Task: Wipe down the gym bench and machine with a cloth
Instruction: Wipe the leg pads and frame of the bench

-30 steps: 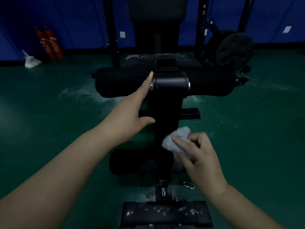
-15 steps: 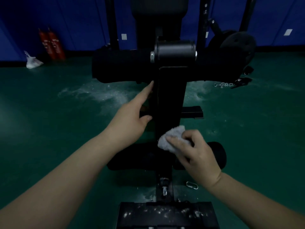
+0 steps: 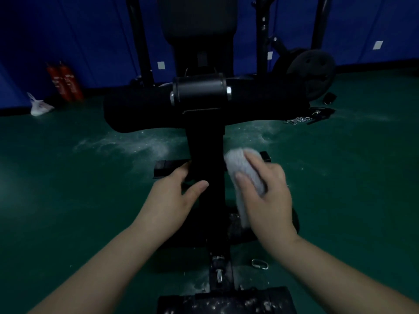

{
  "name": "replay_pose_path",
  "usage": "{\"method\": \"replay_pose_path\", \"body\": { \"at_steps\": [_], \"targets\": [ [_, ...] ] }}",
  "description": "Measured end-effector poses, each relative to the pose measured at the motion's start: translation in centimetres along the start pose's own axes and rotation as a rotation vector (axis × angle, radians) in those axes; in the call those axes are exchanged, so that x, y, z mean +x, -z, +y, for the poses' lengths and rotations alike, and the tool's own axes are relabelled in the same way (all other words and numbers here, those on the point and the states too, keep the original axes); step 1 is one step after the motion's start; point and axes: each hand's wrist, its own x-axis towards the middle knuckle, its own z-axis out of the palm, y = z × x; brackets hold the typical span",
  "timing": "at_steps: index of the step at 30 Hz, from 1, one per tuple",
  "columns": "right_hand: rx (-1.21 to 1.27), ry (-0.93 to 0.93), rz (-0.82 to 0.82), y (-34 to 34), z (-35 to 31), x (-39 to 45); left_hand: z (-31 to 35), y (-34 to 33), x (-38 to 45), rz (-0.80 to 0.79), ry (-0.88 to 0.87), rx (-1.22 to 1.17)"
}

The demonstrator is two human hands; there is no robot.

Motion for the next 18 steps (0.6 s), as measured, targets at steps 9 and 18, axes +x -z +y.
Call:
{"method": "replay_pose_path", "body": {
  "at_steps": [9, 18],
  "targets": [
    [0.193, -0.369, -0.265, -1.3, 4.4, -2.6, 0.7, -0.5, -0.2, 0.054, 0.012, 0.063],
    [0.161, -0.247, -0.263, -0.8, 4.1, -0.4, 0.9, -0.6, -0.2, 0.058, 0.047, 0.082]
  ]
}}
